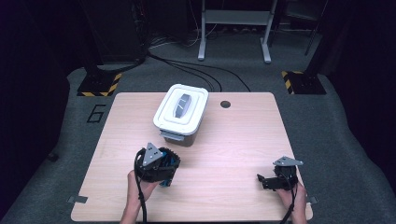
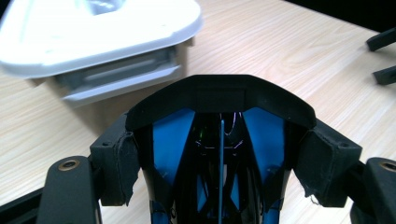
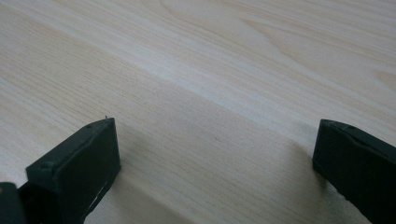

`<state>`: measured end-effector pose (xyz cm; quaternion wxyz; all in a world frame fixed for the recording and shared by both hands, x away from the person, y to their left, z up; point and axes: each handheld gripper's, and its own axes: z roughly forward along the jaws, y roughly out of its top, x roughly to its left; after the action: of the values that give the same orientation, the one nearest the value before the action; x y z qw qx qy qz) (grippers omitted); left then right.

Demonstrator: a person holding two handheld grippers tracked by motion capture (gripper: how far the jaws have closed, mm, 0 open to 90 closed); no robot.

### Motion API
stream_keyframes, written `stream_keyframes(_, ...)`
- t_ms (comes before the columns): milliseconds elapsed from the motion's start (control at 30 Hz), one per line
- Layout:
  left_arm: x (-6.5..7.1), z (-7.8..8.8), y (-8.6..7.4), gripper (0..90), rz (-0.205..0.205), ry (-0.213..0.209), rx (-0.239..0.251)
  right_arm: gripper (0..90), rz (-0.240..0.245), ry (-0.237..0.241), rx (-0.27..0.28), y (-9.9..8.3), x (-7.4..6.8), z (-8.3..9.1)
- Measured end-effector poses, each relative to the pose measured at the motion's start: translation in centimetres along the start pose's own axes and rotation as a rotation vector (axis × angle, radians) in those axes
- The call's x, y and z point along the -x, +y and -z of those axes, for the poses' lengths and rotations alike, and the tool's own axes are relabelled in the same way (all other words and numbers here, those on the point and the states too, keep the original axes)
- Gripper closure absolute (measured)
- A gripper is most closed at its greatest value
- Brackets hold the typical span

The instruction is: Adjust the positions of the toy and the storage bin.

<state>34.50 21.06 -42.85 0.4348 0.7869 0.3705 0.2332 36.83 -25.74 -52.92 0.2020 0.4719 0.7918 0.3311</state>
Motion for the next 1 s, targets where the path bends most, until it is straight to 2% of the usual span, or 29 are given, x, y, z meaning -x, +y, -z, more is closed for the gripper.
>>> stream_keyframes(233, -2.5, 2.0, -1.2, 25.1, 0.009, 0.065, -0.015, 0.0, 0.000, 0.000, 0.000, 0.0, 0.0, 0.0)
stream_keyframes(467, -5.1, 4.1, -2.3, 25.1, 0.008, 0.123, -0.076, 0.0, -0.004, 0.001, 0.000, 0.0, 0.0, 0.0)
stream_keyframes(667, -7.1, 5.4, -3.7, 25.1, 0.022, 0.172, -0.123, 0.0, -0.002, -0.002, -0.001, 0.0, 0.0, 0.0)
stream_keyframes(833, -8.7, 6.0, -4.7, 25.1, 0.038, 0.196, -0.160, 0.0, -0.003, -0.002, -0.001, 0.0, 0.0, 0.0)
stream_keyframes(933, -9.2, 5.9, -5.0, 25.1, 0.032, 0.207, -0.175, 0.0, -0.005, 0.000, 0.000, 0.0, 0.0, 0.0)
stream_keyframes(967, -9.3, 5.9, -5.0, 25.1, 0.042, 0.198, -0.184, 0.0, -0.004, -0.002, -0.001, 0.0, 0.0, 0.0)
stream_keyframes(1000, -9.5, 5.8, -5.0, 25.1, 0.033, 0.198, -0.194, 0.0, -0.003, -0.002, -0.001, 0.0, 0.0, 0.0)
